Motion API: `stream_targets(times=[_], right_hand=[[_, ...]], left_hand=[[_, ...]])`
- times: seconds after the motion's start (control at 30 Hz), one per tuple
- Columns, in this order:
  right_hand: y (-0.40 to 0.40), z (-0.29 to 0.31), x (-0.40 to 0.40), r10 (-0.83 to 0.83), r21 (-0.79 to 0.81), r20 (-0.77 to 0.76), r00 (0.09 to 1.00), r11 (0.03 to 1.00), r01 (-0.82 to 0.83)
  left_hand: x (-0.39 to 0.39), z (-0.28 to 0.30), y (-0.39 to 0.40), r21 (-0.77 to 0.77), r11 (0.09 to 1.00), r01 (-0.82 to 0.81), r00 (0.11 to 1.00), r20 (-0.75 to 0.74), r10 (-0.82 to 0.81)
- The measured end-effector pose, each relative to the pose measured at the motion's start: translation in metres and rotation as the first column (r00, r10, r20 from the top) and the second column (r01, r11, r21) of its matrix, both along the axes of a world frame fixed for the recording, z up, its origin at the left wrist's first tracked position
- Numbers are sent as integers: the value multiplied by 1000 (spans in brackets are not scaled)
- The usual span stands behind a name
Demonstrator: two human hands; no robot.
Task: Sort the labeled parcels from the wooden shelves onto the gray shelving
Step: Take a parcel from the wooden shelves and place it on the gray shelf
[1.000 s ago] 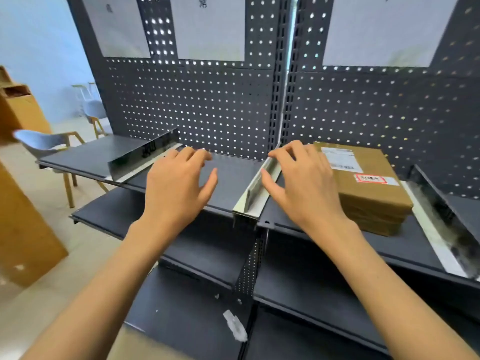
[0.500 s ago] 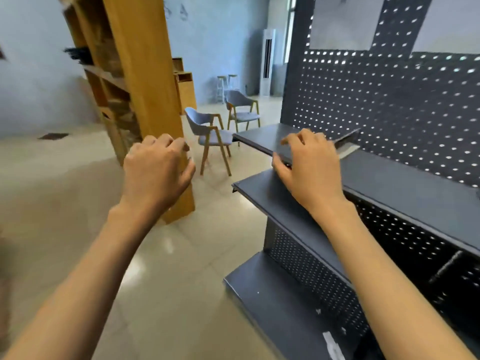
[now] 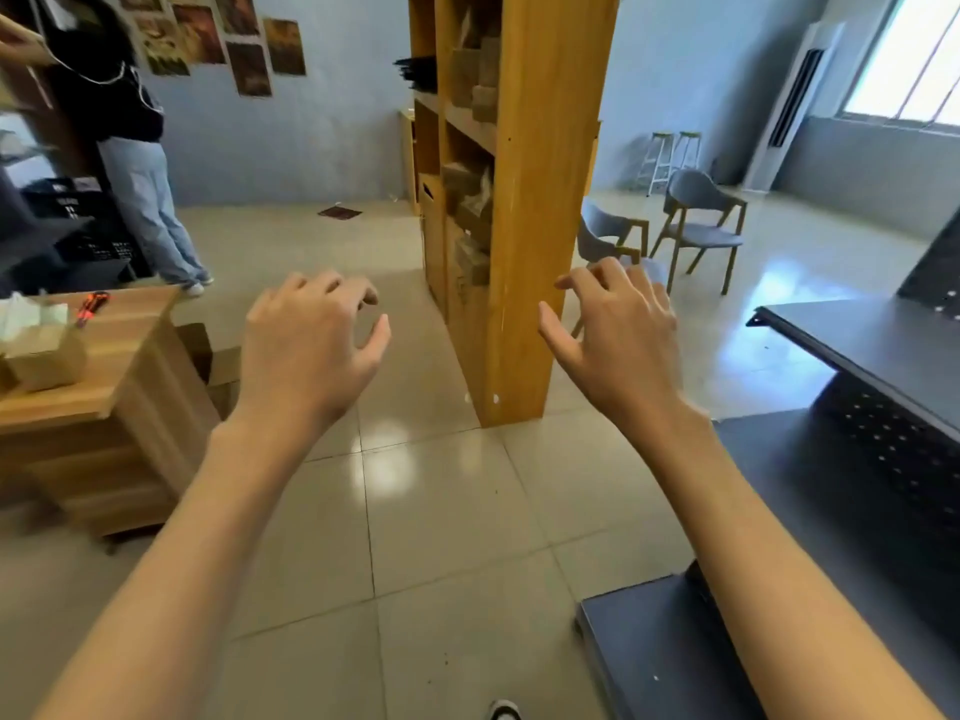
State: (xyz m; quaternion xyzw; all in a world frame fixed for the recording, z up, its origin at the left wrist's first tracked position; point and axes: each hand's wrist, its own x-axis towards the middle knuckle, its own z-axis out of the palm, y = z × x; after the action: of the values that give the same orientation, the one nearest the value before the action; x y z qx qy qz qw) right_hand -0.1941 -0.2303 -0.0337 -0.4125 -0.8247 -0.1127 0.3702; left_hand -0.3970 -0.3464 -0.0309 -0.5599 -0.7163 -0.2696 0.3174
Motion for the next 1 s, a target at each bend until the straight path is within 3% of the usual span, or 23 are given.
stream_targets(times=[0.4,0.63,1.0], right_hand=[[199,32,-136,168,-16,14,986,986,-168],[285,17,-218,248,-37,-6,969,968,-248],[434,-2,-388,159,-55,51,986,986,-156]], left_hand=[[-122,27,172,25,983,-184,979,-82,185],[-196,12,250,-53,976,-209,977,-59,206],[-379,-1,411,-45,989,-139,990,-3,139]])
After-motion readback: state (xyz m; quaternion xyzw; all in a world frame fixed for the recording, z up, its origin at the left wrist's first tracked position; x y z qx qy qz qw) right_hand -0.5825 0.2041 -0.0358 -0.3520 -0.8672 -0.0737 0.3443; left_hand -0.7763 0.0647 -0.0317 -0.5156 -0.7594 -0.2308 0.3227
